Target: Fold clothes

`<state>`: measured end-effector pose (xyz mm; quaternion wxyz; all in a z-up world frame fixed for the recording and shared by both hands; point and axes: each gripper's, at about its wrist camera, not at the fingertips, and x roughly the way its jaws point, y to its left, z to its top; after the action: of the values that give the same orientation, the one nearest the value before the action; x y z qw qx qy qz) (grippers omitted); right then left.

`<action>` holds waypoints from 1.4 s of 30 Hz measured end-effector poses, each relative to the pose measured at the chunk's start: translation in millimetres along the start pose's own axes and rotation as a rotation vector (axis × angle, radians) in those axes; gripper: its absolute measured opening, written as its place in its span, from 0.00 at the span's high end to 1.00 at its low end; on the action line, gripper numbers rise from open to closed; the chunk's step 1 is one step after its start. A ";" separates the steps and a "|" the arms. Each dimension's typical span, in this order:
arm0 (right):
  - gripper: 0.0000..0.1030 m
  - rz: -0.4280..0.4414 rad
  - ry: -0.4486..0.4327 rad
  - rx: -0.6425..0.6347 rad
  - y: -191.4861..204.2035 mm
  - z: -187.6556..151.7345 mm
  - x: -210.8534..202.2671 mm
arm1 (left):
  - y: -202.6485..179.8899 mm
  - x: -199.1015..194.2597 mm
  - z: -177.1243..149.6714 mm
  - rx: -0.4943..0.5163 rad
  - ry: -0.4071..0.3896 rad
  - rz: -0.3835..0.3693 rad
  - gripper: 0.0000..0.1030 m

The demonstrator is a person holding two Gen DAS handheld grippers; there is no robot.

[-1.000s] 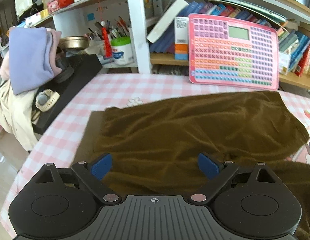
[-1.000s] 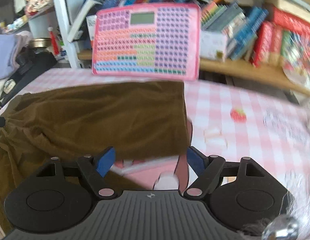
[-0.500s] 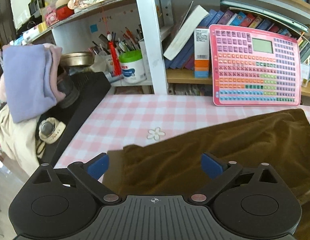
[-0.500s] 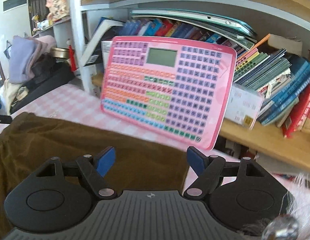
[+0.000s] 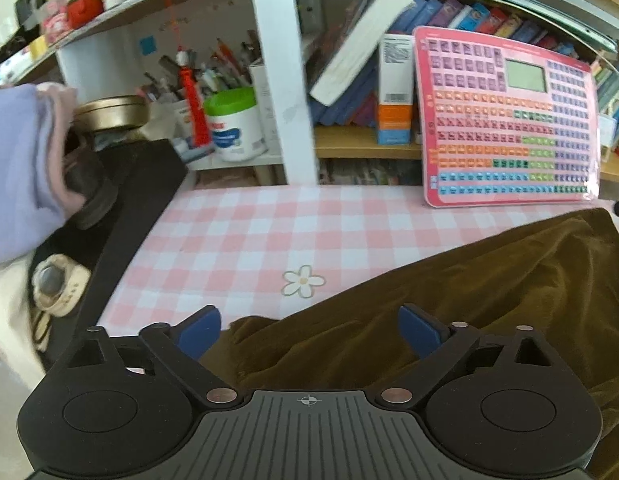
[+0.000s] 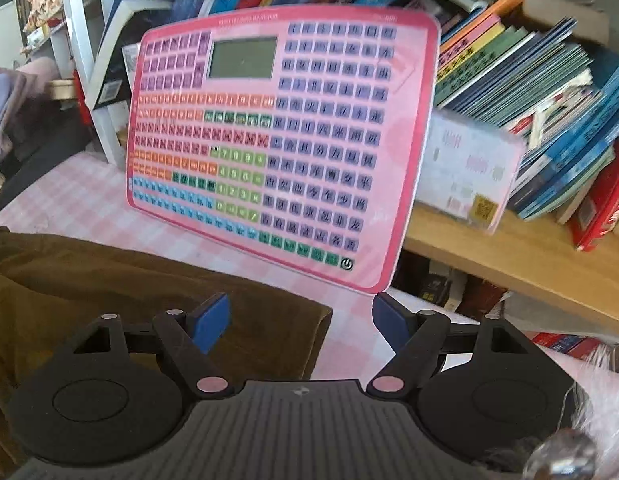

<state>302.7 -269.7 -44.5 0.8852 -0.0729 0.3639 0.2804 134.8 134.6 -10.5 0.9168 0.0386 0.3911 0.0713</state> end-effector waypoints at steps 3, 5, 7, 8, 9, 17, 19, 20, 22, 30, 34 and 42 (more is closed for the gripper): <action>0.26 -0.007 0.012 -0.011 1.5 -0.6 12.2 | 1.1 9.6 1.3 0.031 0.014 -0.005 0.19; 0.28 -0.016 0.027 -0.019 1.8 -1.4 21.3 | 2.6 16.8 2.8 0.053 0.028 -0.007 0.24; 0.29 -0.026 0.046 -0.025 0.2 -2.4 31.2 | 5.0 23.0 4.2 0.085 0.045 -0.013 0.29; 0.30 -0.028 0.052 -0.025 -1.4 -2.7 35.6 | 6.2 26.0 4.9 0.103 0.053 -0.017 0.30; 0.31 -0.029 0.056 -0.025 -2.9 -3.1 38.9 | 7.5 28.6 5.7 0.123 0.061 -0.023 0.31; 0.52 0.005 0.072 -0.046 -8.4 -9.4 50.4 | 13.6 52.1 5.6 0.272 0.146 -0.063 0.31; 0.59 0.015 0.072 -0.053 -7.5 -8.8 50.0 | 11.5 59.5 4.8 0.311 0.168 -0.067 0.31; 0.66 0.020 0.075 -0.055 -7.0 -8.2 49.6 | 10.3 63.4 4.6 0.333 0.177 -0.074 0.31; 0.74 0.030 0.080 -0.058 -6.0 -7.1 48.9 | 8.7 70.8 4.5 0.371 0.191 -0.089 0.30; 0.87 -0.009 0.087 -0.005 -0.2 -7.4 26.0 | 21.9 81.0 8.5 0.364 0.164 -0.200 0.35; 0.89 -0.044 0.060 0.024 6.5 -13.6 -2.2 | 20.5 75.3 4.8 0.381 0.164 -0.311 0.87; 0.92 -0.145 0.044 0.006 46.5 -28.4 -53.6 | 23.9 29.5 16.6 0.436 0.017 -0.305 0.97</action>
<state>229.1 -264.3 -24.8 0.8951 -0.1028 0.3780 0.2128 164.5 162.7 -17.0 0.8837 0.1751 0.4061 -0.1531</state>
